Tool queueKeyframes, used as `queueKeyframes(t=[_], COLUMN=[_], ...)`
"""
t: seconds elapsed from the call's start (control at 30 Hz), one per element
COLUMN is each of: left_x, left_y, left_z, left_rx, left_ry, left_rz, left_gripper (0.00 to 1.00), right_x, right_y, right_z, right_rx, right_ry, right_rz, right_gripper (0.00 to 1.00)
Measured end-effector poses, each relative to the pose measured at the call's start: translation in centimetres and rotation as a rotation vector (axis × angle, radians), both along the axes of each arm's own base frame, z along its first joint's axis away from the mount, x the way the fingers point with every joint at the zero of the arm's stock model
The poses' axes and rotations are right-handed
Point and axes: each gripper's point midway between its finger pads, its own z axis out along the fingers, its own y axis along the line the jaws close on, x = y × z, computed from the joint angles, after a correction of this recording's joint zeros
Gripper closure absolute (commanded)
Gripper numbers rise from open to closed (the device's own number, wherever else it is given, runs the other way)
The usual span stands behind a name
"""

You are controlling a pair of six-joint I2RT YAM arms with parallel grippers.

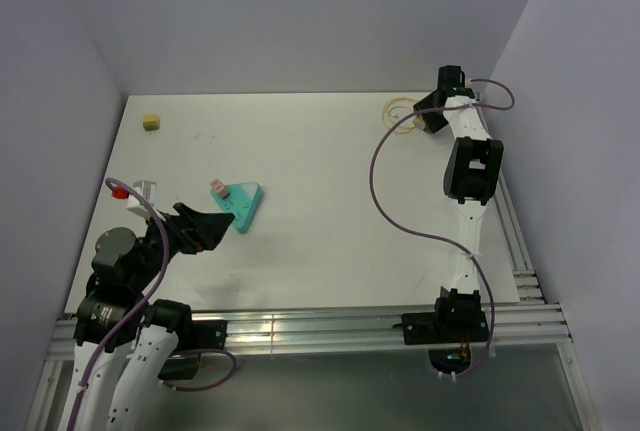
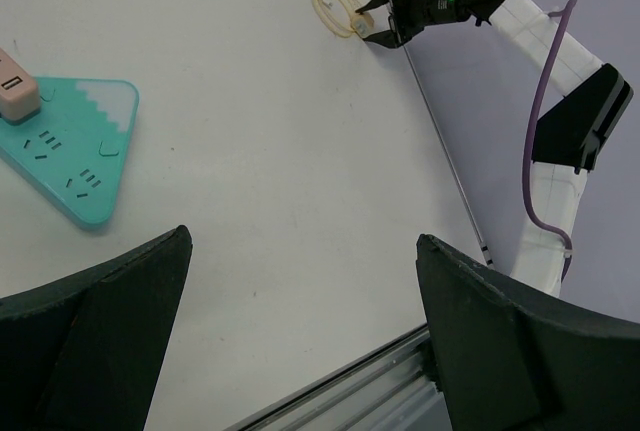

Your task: Insert the plug

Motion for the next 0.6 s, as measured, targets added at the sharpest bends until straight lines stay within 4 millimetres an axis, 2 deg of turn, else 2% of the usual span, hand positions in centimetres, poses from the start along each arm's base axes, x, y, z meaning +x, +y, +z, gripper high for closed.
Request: queueKeyframes(t=[0.13,0.2,0.33,0.4,0.43,0.53,0.6], left_x=[0.0,0.0,-0.1,-0.1,-0.1,-0.1,-0.1], left_y=[0.0,0.0,-0.1,-0.1,-0.1,-0.1,-0.2], left_z=[0.0,0.0,0.0,0.0,0.0,0.0,0.0], left_rx=[0.000,0.000,-0.001,-0.001,-0.001,-0.001,-0.001], left_ry=[-0.001,-0.002,-0.002,-0.002,-0.002,-0.001,-0.001], left_rz=[-0.001,-0.003,-0.008,-0.008,-0.008,-0.009,-0.010], left_gripper=[0.01,0.00,0.01,0.01,0.00,0.00,0.00], right_x=[-0.2,-0.1,-0.1,0.1,0.1,-0.3,-0.9], right_y=[0.1,0.2,0.4,0.6,0.7,1.6,2.3], right_z=[-0.2,-0.2,-0.2,-0.3,-0.1,0.0,0.2], right_rx=[0.008,0.012,0.021,0.027,0.033,0.052,0.056], right_ry=[0.008,0.008,0.004,-0.010,-0.021,-0.039,-0.035], right_rz=[-0.005,-0.004,0.010,0.024,0.037,0.090,0.133], right_gripper=[0.51,0.61,0.68,0.76,0.84,1.00,1.00])
